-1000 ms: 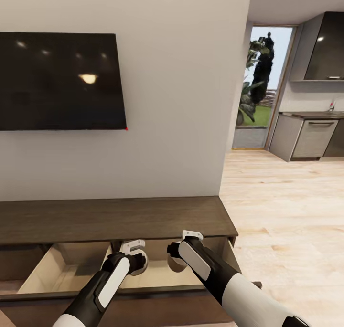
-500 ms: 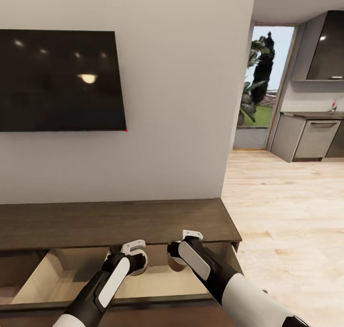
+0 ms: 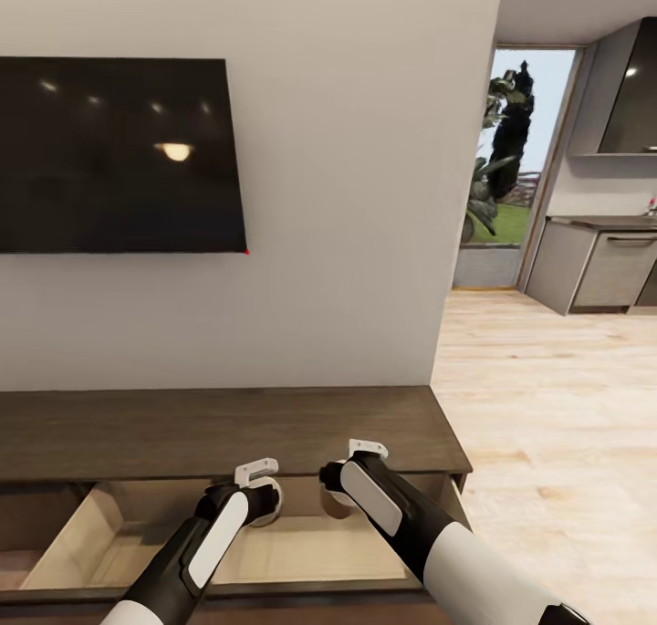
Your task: Place each of the two pumpkins and all three candles from the living room inside a cabinet in the living room (use any cabinet), then make sure every cabinet is closed, and position the cauldron so it is next to a table in the living room.
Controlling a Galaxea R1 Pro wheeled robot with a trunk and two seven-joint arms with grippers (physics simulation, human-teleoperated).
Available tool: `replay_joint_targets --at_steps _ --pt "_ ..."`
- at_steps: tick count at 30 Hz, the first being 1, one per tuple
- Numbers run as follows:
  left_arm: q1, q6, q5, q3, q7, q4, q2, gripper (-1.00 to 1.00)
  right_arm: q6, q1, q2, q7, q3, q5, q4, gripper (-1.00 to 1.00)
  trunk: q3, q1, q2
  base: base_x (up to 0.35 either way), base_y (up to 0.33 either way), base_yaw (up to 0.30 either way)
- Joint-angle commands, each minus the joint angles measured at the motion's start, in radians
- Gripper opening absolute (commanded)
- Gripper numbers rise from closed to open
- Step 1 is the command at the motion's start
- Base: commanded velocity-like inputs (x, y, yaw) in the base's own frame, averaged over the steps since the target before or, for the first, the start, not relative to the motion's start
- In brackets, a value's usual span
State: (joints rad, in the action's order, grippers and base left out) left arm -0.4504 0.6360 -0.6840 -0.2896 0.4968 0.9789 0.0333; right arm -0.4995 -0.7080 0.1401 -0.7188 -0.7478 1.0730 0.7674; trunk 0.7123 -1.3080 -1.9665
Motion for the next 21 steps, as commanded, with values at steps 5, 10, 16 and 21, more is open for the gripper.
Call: replay_joint_targets --at_steps 5,10,16,21 --pt "-0.001 0.001 -0.01 -0.002 0.01 0.001 -0.001 -1.0 -0.002 -0.001 0.0 -0.007 -0.003 0.006 0.001 -1.0 0.001 0.0 -0.001 0.113 -0.071 0.001" --pt "-0.001 -0.001 -0.009 -0.004 0.01 0.001 0.0 -1.0 -0.001 -0.001 0.0 -0.006 -0.002 0.007 0.0 -1.0 0.001 0.0 -0.001 0.015 -0.011 0.0" --pt "-0.001 -0.001 -0.01 -0.005 0.009 0.001 -0.001 -1.0 -0.001 -0.001 0.0 -0.005 -0.002 0.006 0.001 -1.0 0.014 -0.015 -0.029 0.001 -0.001 0.0" --pt "-0.001 0.0 -0.011 -0.004 0.009 0.001 -0.001 -1.0 -0.001 -0.001 0.0 -0.006 -0.002 0.006 0.001 -1.0 0.029 -0.035 -0.064 0.0 0.0 0.0"
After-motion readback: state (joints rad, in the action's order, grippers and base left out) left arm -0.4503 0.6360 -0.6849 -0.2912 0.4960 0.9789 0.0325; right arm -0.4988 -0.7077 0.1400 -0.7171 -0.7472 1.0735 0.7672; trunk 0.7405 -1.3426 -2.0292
